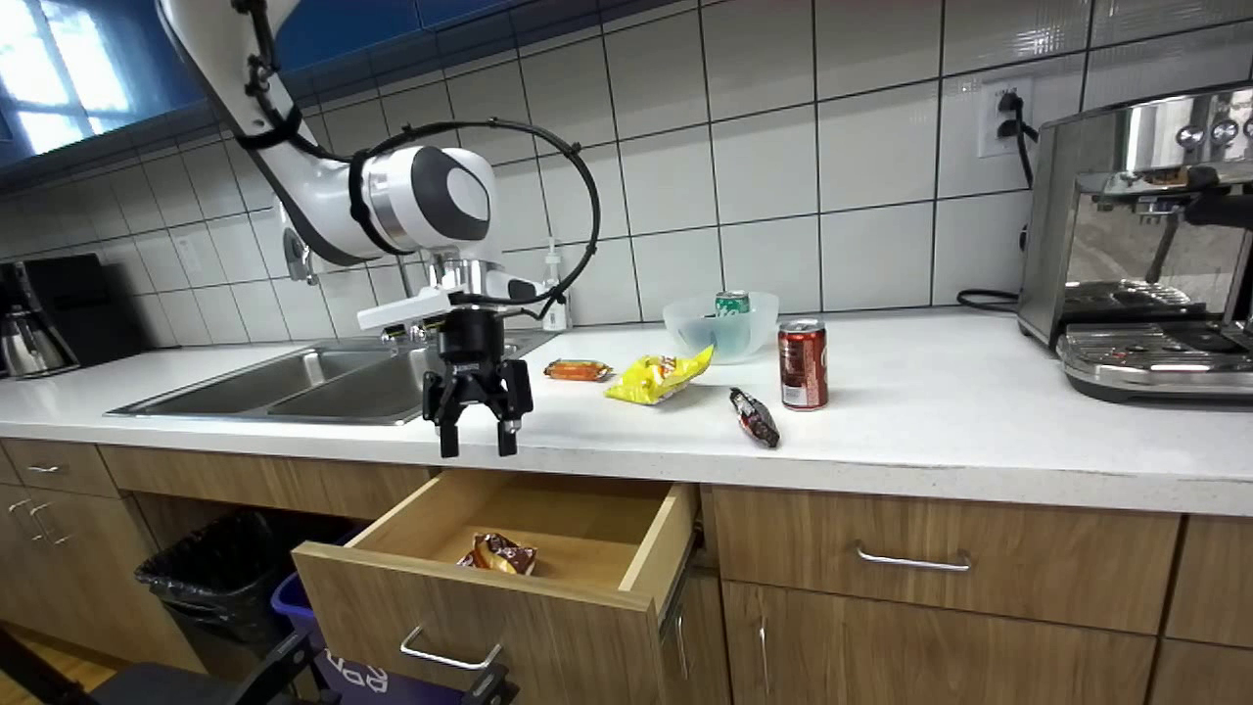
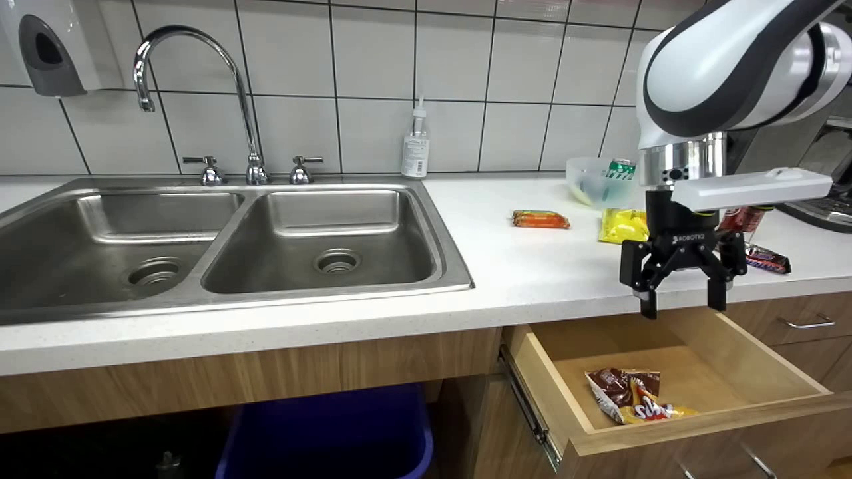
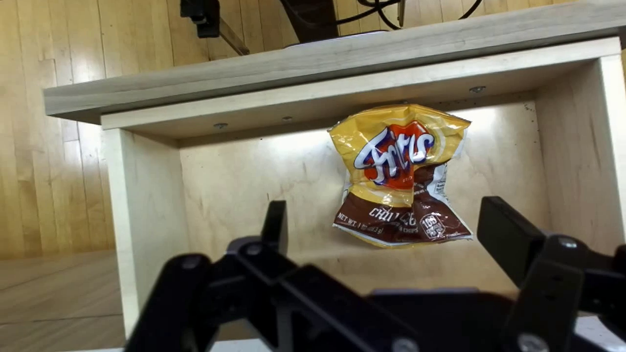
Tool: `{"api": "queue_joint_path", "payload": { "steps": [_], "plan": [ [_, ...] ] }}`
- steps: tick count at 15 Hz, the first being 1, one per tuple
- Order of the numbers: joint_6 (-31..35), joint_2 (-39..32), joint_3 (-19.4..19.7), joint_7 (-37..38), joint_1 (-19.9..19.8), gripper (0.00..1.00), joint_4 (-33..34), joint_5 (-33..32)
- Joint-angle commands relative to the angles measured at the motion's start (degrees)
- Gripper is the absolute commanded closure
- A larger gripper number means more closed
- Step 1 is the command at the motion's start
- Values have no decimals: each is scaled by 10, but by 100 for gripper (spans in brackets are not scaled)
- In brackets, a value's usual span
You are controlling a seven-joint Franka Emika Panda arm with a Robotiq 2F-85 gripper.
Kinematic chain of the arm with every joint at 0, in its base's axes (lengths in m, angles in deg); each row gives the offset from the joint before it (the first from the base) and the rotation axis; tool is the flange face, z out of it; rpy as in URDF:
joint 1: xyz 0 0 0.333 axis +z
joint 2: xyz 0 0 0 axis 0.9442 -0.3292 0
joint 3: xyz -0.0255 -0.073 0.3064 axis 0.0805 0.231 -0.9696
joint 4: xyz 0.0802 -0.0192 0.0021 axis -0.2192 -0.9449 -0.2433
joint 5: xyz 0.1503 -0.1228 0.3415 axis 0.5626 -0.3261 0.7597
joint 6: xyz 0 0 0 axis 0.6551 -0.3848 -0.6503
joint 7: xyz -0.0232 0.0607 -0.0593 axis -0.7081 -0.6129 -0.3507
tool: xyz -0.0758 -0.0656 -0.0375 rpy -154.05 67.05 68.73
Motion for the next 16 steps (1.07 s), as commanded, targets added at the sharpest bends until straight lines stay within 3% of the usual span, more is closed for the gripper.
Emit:
{"api": "queue_joint_path", "payload": {
  "steps": [1, 16],
  "plan": [
    [-33, 43, 1, 3, 3, 0, -3, -21],
    [-25, 20, -1, 69, 1, 0, 79, 26]
  ]
}}
